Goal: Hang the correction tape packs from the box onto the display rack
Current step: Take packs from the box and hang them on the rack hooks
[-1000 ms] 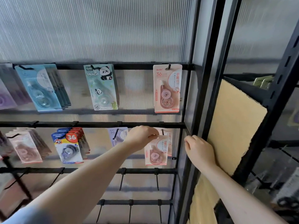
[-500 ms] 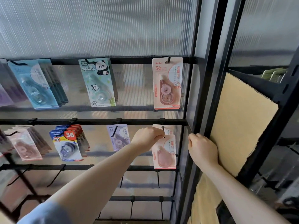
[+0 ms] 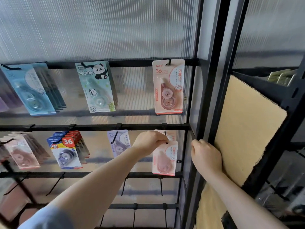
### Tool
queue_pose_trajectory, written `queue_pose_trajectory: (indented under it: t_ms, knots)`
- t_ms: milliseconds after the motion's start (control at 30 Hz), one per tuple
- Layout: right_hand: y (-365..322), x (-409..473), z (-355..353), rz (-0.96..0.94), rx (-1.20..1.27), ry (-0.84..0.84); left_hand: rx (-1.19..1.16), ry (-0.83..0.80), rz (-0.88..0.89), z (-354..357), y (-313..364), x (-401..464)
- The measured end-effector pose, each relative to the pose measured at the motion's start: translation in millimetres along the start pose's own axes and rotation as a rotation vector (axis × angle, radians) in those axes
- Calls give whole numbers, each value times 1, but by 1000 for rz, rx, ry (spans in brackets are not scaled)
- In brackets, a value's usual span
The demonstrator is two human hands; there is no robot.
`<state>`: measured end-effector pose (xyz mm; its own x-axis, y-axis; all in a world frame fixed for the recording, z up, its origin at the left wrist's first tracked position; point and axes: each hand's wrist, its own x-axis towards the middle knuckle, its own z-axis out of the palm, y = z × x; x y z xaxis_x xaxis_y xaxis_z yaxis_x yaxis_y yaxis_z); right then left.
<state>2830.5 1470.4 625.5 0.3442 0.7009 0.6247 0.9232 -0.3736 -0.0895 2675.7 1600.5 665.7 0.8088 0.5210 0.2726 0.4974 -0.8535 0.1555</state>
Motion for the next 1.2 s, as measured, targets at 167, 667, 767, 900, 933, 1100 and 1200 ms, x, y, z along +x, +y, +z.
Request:
queue_pose_trajectory:
  t_ms: [167, 667, 767, 900, 933, 1100, 1200]
  knots:
    - [1, 0, 2, -10, 3, 25, 34, 33, -42, 6, -2, 9]
    - [3, 0, 6, -42, -23, 67, 127, 133, -16, 20, -10, 24]
    - [3, 0, 5, -51, -28, 64, 152, 135, -16, 21, -11, 25]
    - [4, 0, 5, -63, -28, 59, 189, 150, -41, 21, -10, 24]
    - [4, 0, 5, -65, -26, 57, 191, 157, -37, 22, -10, 23]
    - [4, -1, 4, -67, -23, 47, 168, 181, -15, 21, -13, 18]
    - [3, -1, 4, -72, -23, 33, 155, 174, -41, 20, -17, 14]
